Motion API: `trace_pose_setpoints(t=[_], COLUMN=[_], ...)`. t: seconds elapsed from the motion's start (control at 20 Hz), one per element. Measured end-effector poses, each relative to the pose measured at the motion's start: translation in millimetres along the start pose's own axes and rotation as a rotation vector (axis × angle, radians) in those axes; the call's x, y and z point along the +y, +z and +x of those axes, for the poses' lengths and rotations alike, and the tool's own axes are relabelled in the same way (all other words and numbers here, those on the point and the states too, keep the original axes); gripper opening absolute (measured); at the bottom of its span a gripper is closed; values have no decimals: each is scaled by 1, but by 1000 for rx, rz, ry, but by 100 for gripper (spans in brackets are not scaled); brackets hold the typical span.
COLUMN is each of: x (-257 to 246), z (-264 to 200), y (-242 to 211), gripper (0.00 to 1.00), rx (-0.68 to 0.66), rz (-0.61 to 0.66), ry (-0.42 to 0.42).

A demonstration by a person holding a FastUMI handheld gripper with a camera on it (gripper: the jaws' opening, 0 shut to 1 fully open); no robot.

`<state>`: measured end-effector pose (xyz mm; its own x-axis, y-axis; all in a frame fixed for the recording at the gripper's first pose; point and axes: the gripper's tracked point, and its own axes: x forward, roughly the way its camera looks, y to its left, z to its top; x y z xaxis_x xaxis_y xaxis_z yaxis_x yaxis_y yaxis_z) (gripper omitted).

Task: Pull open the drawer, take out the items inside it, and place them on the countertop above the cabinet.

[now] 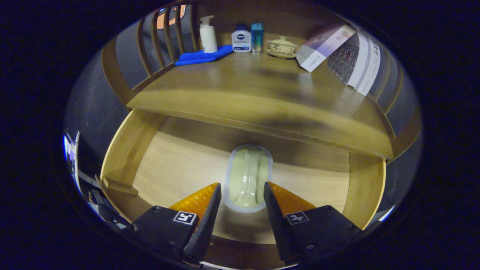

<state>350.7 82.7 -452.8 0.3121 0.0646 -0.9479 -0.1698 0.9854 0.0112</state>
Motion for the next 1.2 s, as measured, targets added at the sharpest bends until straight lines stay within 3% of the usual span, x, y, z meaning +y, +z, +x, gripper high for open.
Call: trace_pose_setpoints(t=[0.35, 0.85, 1.2], x=[-4, -3, -5], z=[13, 14, -28], y=[2, -3, 6], gripper=[61, 23, 22], rx=[79, 117, 44], rz=[-14, 9, 23], ry=[-23, -7, 2])
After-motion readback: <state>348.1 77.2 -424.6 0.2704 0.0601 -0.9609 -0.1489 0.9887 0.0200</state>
